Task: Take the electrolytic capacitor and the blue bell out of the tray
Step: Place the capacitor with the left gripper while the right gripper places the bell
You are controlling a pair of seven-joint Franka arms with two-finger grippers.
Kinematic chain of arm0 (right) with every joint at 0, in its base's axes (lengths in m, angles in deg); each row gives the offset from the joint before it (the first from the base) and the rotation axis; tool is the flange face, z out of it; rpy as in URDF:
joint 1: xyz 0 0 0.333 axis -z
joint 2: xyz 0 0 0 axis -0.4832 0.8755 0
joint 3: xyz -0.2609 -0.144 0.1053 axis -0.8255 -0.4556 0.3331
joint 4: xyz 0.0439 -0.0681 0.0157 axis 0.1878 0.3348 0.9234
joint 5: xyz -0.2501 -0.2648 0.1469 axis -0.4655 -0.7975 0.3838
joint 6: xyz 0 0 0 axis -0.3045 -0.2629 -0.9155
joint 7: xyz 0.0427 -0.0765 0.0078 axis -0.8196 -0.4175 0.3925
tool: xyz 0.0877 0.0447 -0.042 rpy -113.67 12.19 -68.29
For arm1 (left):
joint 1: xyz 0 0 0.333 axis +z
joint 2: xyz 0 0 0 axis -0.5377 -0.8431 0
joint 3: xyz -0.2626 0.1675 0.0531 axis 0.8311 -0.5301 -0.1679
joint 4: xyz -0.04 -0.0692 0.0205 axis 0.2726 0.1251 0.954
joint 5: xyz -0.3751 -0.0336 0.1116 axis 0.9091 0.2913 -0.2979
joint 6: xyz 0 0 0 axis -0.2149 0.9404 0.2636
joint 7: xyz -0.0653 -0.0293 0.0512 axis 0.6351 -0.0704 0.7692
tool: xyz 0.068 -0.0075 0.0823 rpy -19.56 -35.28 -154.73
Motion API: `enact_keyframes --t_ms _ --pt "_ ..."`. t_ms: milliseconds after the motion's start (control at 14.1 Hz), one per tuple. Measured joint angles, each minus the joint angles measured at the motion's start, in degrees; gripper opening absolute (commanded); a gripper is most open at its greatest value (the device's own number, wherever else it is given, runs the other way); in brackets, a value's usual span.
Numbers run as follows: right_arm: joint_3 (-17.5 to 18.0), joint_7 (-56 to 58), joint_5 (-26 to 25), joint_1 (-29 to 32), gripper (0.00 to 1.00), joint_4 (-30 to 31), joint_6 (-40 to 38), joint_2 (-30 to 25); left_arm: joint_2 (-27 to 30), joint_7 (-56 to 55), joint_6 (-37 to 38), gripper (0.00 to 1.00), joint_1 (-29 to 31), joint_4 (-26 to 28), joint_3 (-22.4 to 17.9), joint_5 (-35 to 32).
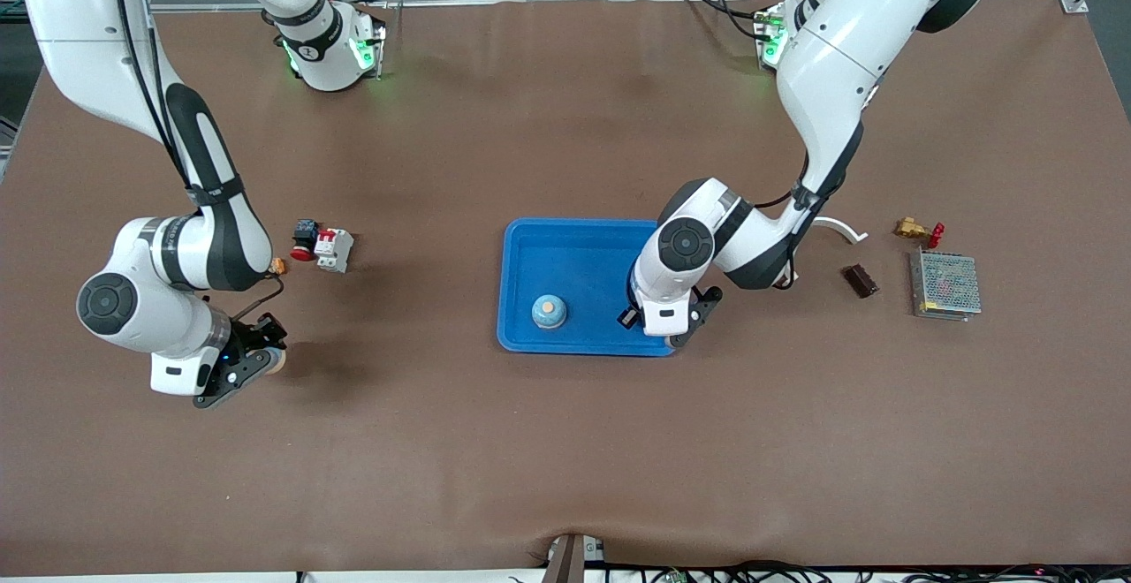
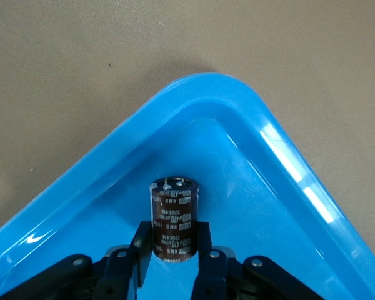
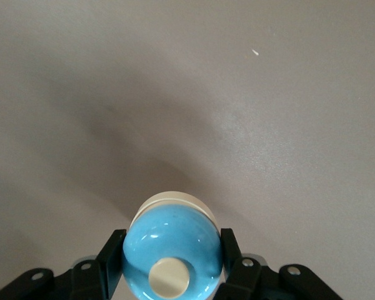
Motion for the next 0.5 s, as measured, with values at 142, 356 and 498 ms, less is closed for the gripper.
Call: enact_keyframes --t_ms 142,356,498 --pt "0.0 1.9 0.0 0.9 0.58 0.0 1.4 1.8 0.0 0.0 0.0 0.00 0.0 0.0 0.0 0.0" --pt "0.1 2.7 0.0 1.4 0.58 0.0 2.9 3.5 0.0 0.0 0.0 0.00 0.0 -0.2 0.0 0.0" --pt "0.2 2.7 0.0 1.4 0.58 0.0 3.6 4.1 0.1 0.0 -0.1 0.00 0.0 -1.1 0.0 0.0"
